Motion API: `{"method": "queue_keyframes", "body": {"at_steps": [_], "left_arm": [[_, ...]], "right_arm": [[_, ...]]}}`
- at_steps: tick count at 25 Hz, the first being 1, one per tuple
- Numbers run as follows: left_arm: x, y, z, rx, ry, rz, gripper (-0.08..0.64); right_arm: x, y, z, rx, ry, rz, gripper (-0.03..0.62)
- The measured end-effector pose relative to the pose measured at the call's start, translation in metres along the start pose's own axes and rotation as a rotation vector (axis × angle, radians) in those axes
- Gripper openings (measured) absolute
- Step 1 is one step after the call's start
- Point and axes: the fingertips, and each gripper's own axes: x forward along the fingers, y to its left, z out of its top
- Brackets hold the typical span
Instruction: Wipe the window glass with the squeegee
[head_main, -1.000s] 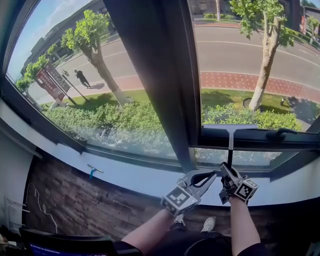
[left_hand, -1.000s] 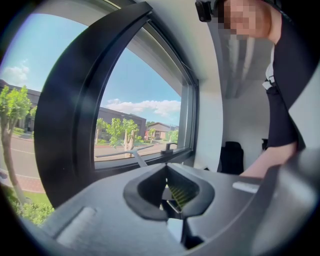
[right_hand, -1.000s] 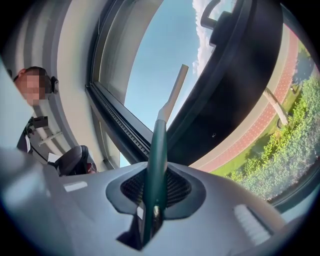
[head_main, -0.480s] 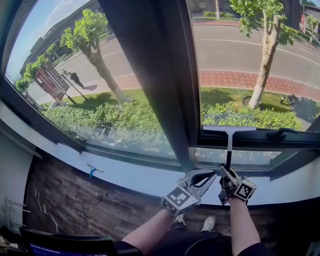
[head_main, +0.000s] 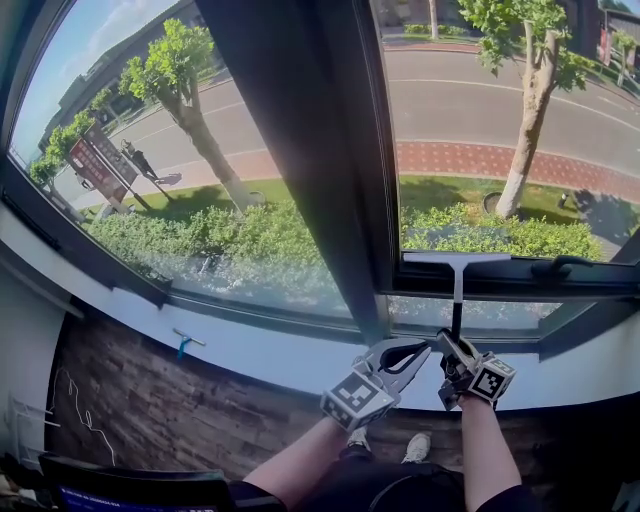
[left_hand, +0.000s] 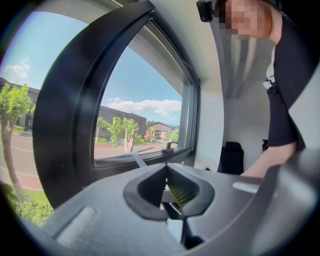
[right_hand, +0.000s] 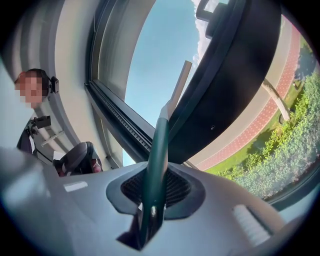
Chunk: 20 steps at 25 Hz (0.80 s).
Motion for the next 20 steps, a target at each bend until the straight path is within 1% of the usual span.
{"method": "queue_keyframes", "body": {"at_steps": [4,8,13,16,20], "left_arm": [[0.003,0.001,0.003,-0.001,-0.005,-0.006,0.002],[0.007,-0.001,0.006,0.006,-0.011,-0.017,0.002],[0.011,0.000,0.009,0.013,-0.032,-0.025,0.002],[0.014,0.006,0.021,0.027,-0.052,-0.032,0.002],[0.012,0.007,0.044,0.045,-0.060,-0.053,0.002]], "right_arm": [[-0.003,0.007,0.007,-0.021,-0.001,0.016,0.055],[-0.009,0.018,0.020,-0.031,-0.032,0.047,0.054],[-0.018,0.034,0.037,-0.077,-0.053,0.078,0.054],[-0.020,0.049,0.059,-0.112,-0.082,0.098,0.055],[-0.024,0.079,0.093,-0.172,-0.126,0.123,0.054]]}}
